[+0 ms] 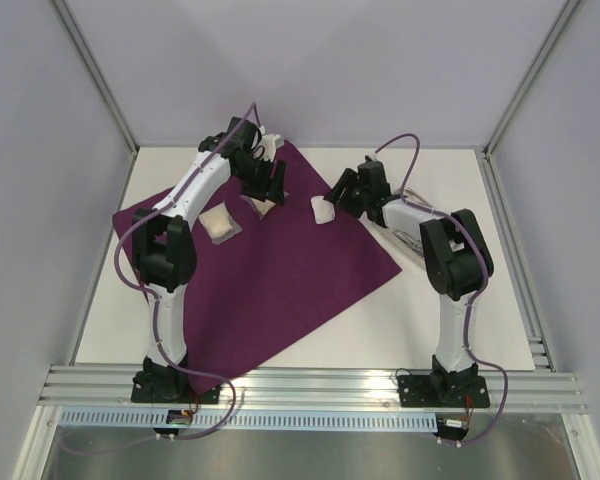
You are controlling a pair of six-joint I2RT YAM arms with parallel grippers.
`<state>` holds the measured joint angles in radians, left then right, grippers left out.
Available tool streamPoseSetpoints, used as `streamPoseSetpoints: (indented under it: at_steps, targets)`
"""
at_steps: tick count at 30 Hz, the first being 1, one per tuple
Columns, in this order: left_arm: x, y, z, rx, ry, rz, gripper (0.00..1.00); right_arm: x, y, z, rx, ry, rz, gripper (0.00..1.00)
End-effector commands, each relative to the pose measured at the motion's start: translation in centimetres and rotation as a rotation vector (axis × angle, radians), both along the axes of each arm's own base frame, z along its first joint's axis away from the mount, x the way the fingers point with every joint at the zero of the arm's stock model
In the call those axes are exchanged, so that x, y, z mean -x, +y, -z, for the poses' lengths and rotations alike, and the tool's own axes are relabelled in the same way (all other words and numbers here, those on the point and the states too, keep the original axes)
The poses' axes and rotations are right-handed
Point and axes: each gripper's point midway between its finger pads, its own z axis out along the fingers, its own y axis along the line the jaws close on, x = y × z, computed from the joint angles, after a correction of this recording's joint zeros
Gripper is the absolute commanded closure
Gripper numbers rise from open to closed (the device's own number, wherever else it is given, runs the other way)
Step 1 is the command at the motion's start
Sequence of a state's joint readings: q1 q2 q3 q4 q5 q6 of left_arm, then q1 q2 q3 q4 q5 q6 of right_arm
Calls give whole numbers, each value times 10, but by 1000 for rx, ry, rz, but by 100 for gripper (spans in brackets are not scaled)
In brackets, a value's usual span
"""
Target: Prepare the surgical pack
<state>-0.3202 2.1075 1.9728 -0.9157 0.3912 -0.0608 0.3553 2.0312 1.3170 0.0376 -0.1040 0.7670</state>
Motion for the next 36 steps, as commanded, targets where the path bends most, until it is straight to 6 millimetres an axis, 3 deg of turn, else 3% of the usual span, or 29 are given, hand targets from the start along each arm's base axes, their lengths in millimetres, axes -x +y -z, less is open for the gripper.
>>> streamPoseSetpoints:
  at_steps: [1, 5, 17, 20, 21, 24, 31, 36]
  targets:
    - [5, -3, -6, 9, -8, 29, 28, -17, 9, -1, -15, -16, -103, 39]
    - [4, -3, -4, 5, -9, 30, 28, -20, 12, 10, -19, 5, -121, 40]
    - [6, -4, -2, 15, 4, 30, 28, 0, 17, 47, -41, 101, -159, 44]
    - [7, -5, -3, 18, 6, 30, 28, -2, 18, 55, -45, 114, -163, 49]
    - [7, -5, -5, 20, 2, 30, 28, -1, 20, 55, -49, 115, -171, 56]
    - [8, -4, -4, 18, 3, 32, 28, -4, 20, 54, -44, 100, -183, 69]
    - [8, -4, -3, 13, 3, 38, 28, -9, 25, 38, -33, 48, -242, 85]
    - [10, -2, -5, 7, -2, 45, 28, -12, 31, 11, -30, -30, -312, 99]
